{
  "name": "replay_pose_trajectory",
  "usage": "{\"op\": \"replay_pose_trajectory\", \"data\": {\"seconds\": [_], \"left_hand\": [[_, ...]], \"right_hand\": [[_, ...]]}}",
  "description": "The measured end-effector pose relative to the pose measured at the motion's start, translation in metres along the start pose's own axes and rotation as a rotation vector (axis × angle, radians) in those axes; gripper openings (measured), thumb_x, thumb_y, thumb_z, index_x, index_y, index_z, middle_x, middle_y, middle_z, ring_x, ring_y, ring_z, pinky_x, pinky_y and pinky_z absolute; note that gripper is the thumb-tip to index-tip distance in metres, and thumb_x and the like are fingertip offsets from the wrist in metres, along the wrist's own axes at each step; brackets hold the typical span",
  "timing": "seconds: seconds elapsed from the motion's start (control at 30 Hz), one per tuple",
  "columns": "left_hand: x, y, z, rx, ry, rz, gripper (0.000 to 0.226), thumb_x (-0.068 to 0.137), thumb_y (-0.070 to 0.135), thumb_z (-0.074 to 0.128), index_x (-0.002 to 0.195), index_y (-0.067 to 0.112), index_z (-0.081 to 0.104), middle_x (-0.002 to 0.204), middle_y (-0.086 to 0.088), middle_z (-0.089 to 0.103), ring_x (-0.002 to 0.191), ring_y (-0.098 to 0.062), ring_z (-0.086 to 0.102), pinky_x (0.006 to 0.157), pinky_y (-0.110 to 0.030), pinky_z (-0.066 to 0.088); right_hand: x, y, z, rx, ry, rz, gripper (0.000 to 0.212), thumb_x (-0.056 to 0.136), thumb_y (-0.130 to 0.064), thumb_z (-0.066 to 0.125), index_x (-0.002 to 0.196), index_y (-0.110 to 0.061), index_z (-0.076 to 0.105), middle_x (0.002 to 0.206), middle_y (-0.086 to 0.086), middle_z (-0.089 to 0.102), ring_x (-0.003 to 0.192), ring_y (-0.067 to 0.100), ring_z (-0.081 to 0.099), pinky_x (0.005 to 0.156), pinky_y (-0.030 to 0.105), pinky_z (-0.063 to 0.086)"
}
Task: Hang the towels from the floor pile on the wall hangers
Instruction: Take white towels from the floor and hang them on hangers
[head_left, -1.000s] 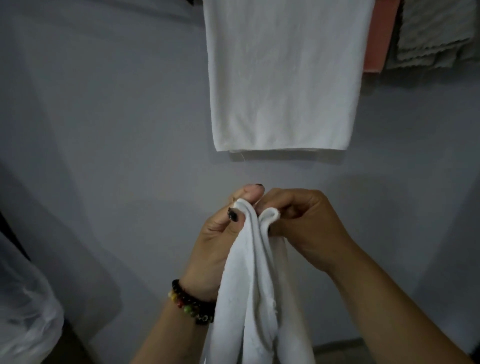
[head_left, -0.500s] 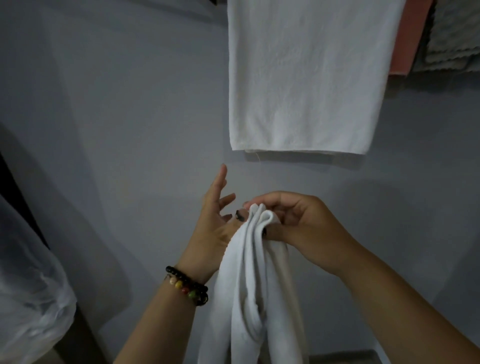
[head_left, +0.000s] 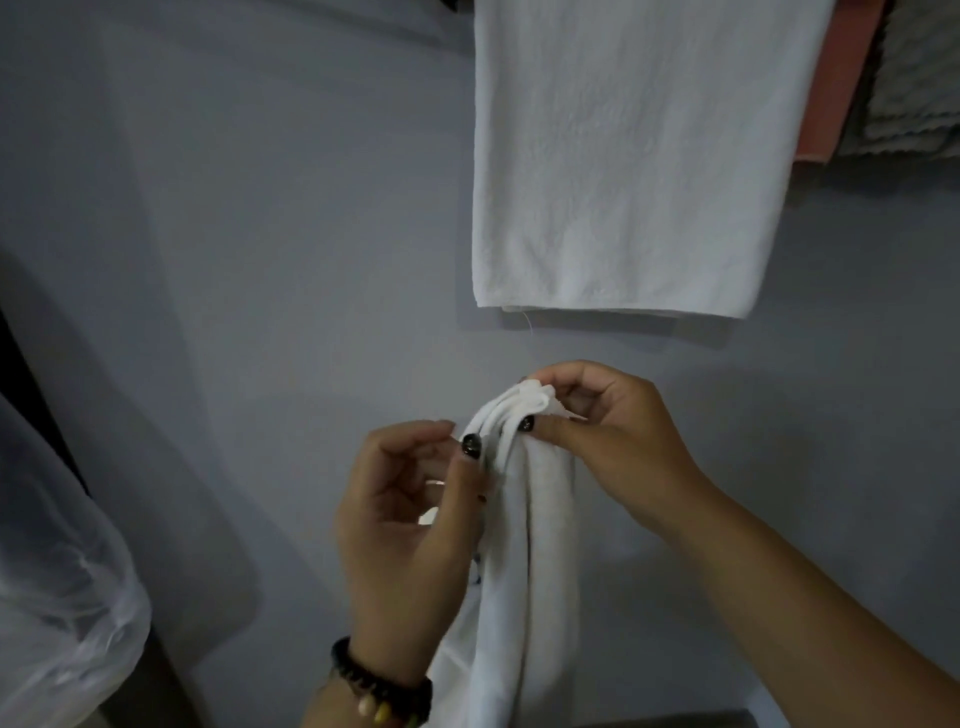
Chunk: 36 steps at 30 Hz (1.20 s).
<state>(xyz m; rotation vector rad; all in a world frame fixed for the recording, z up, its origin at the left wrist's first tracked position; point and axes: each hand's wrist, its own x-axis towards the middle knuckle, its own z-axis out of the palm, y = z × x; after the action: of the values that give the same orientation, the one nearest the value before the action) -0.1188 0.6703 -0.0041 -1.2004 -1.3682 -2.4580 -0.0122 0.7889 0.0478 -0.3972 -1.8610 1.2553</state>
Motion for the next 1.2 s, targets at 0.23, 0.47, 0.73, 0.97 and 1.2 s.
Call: {"op": "replay_pose_trajectory", "data": {"seconds": [0.23,0.47,0.73,0.97,1.2], "left_hand": [[-0.025,-0.044,0.011,0.448,-0.125,0.145,0.022,0.092,0.014,0.047,0.107,0.023,0.062,0.100,0.016,0.063,0.093,0.001,0.061,0.079,-0.021,0.052],[-0.054,-0.054,0.023,0.227,-0.614,-0.364,0.026,0.099,0.030,0.028,0.101,0.044,0.050,0.086,0.026,0.065,0.079,0.003,0.061,0.072,-0.014,0.043],[-0.052,-0.078,0.021,0.502,-1.166,-0.638,0.057,0.081,0.082,0.030,0.127,0.051,0.043,0.132,0.025,0.050,0.120,-0.003,0.050,0.101,-0.031,0.041],[-0.084,-0.085,0.015,0.809,-1.212,-0.558,0.057,0.089,0.074,0.016,0.109,0.036,0.053,0.124,0.016,0.050,0.111,-0.018,0.057,0.096,-0.035,0.043],[-0.088,-0.112,-0.009,1.128,-1.108,-0.475,0.050,0.101,0.052,0.019,0.104,0.026,0.062,0.114,0.006,0.062,0.103,-0.018,0.058,0.089,-0.033,0.047]], "right_hand": [[0.004,0.001,-0.003,-0.057,0.097,-0.028,0.028,0.075,0.001,0.076,0.091,-0.022,0.071,0.093,-0.006,0.075,0.090,0.008,0.070,0.080,0.025,0.055],[-0.004,0.014,-0.014,-0.146,0.179,-0.020,0.026,0.073,-0.002,0.077,0.092,-0.019,0.073,0.091,-0.006,0.074,0.088,0.012,0.069,0.081,0.028,0.056],[-0.020,0.037,-0.047,-0.171,0.171,0.071,0.026,0.070,-0.005,0.081,0.087,-0.024,0.073,0.090,-0.003,0.074,0.089,0.016,0.069,0.077,0.026,0.052],[-0.045,0.066,-0.077,-0.039,0.386,0.133,0.029,0.070,0.007,0.077,0.089,-0.014,0.072,0.092,0.010,0.073,0.083,0.017,0.067,0.082,0.033,0.053],[-0.075,0.093,-0.091,-0.010,0.462,0.211,0.025,0.071,0.002,0.077,0.090,-0.014,0.072,0.083,0.000,0.074,0.078,0.013,0.068,0.071,0.026,0.052]]}}
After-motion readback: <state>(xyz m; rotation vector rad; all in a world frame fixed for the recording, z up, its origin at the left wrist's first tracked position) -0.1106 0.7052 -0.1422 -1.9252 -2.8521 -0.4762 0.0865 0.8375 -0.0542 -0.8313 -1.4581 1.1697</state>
